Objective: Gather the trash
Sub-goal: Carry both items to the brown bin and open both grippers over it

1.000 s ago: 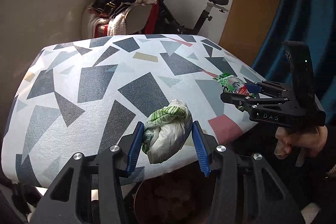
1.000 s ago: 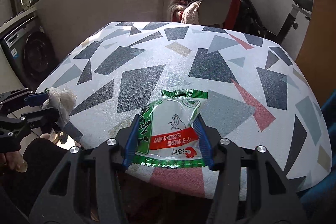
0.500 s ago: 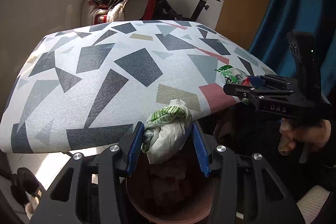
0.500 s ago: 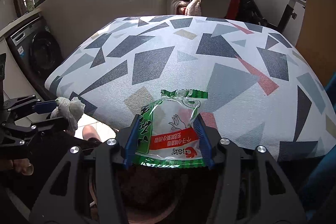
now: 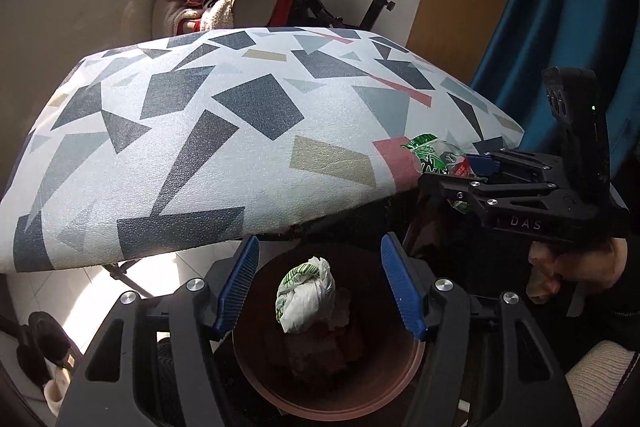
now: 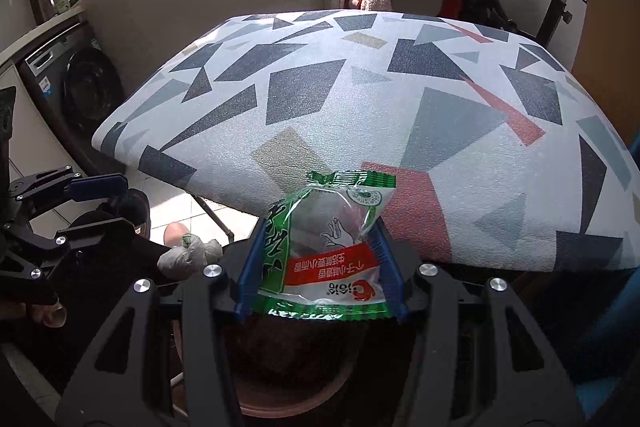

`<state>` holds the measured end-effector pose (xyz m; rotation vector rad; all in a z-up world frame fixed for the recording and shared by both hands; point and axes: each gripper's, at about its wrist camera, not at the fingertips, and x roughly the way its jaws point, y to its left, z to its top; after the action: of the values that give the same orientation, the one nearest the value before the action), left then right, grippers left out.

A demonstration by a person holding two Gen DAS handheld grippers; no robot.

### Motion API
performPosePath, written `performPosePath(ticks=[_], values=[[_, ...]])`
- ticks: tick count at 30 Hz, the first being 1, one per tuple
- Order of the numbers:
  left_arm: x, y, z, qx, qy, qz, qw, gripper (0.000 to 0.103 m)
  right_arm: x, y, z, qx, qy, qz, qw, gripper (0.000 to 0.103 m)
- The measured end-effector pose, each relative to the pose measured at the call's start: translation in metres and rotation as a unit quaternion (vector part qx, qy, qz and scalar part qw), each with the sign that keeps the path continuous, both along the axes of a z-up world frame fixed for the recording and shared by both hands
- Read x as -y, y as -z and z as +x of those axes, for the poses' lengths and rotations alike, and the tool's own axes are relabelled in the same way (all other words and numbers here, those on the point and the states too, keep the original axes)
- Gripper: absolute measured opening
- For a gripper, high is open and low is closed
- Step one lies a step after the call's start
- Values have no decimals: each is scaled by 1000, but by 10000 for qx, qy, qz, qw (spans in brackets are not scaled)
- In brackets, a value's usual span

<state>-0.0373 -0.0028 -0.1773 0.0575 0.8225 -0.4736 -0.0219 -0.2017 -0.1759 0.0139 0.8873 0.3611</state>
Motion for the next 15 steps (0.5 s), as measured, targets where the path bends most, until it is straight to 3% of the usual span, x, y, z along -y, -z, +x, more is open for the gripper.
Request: performPosePath(ticks=[7, 15], values=[[-10, -18, -3, 440, -349, 131, 9983, 88, -16, 24, -8, -311, -209, -10, 9993, 52], [-25, -25, -1, 621, -714, 220, 9953, 91, -34, 33, -12, -438, -512, -161, 9976, 53]])
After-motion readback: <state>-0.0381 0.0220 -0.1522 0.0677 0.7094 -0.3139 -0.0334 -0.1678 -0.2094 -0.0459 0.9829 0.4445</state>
